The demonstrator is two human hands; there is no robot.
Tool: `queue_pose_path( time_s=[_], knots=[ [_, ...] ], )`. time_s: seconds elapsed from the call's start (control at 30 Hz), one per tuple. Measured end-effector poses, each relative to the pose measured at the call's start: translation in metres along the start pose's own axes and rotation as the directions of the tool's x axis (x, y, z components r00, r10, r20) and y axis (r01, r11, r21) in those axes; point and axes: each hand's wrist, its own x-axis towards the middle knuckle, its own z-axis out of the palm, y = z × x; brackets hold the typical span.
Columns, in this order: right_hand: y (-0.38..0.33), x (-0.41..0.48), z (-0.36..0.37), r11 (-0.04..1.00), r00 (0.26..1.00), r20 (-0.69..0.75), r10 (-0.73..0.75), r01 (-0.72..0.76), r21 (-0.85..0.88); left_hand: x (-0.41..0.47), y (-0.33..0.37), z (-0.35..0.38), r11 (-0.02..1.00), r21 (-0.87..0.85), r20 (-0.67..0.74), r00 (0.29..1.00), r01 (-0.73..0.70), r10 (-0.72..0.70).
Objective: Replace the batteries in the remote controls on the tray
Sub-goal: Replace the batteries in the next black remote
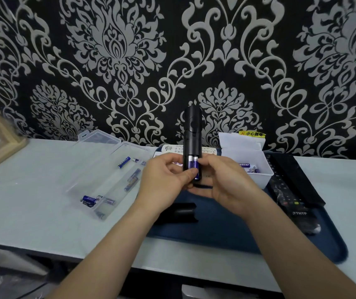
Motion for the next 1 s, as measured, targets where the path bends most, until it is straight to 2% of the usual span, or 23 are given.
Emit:
queue_pose_path(
  time_s=[0.33, 0.6, 0.73, 1.0],
  knots=[
    [0.001, 0.001, -0.004, 0.984, 0.994, 0.012, 0.104, -0.105, 0.147, -0.005, 0.000, 0.004, 0.928, 0.344, -0.013, 0.988, -0.142, 0.156],
    [0.007, 0.004, 0.000, 0.940, 0.990, 0.027, 0.142, -0.143, 0.311, -0.006, -0.002, 0.001, 0.879, 0.417, 0.015, 0.969, -0.230, 0.247],
    [0.008, 0.003, 0.002, 0.939, 0.989, 0.068, 0.130, -0.145, 0.313, -0.005, -0.001, -0.003, 0.856, 0.457, 0.030, 0.966, -0.240, 0.255],
    [0.013, 0.004, 0.006, 0.946, 0.998, 0.021, 0.065, -0.068, 0.315, -0.008, 0.002, 0.002, 0.874, 0.429, 0.007, 0.969, -0.228, 0.249]
  ],
)
